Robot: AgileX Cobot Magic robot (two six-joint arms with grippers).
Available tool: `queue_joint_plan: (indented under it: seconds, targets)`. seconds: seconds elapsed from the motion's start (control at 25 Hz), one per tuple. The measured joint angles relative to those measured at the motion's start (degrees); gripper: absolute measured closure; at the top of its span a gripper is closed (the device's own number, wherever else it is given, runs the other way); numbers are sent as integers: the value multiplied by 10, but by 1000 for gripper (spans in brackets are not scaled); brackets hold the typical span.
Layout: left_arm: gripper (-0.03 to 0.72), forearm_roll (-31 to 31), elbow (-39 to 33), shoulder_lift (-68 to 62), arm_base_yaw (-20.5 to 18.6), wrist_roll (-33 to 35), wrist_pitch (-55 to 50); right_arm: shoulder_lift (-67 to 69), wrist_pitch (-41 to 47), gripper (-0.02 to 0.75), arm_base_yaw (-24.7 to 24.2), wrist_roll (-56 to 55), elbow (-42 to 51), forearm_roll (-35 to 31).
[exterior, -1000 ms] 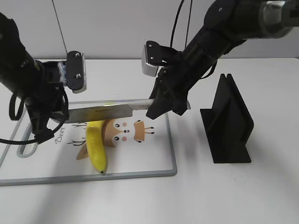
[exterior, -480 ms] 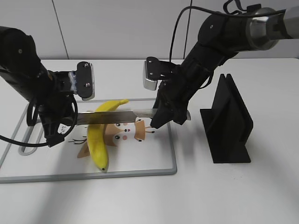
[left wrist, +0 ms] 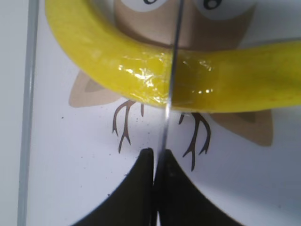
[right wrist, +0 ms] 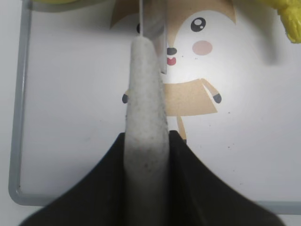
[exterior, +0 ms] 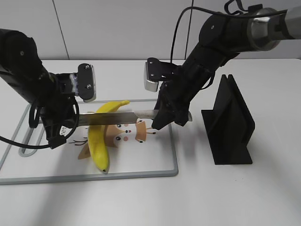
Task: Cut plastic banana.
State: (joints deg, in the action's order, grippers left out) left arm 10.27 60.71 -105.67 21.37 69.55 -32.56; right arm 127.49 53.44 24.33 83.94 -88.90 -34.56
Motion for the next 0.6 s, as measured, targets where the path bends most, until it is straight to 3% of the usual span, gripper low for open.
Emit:
queue_joint_plan:
  seconds: [0.6]
  targets:
    - [706,3,0,-18,-1,5,15,6,-4,543,2,0,0,7]
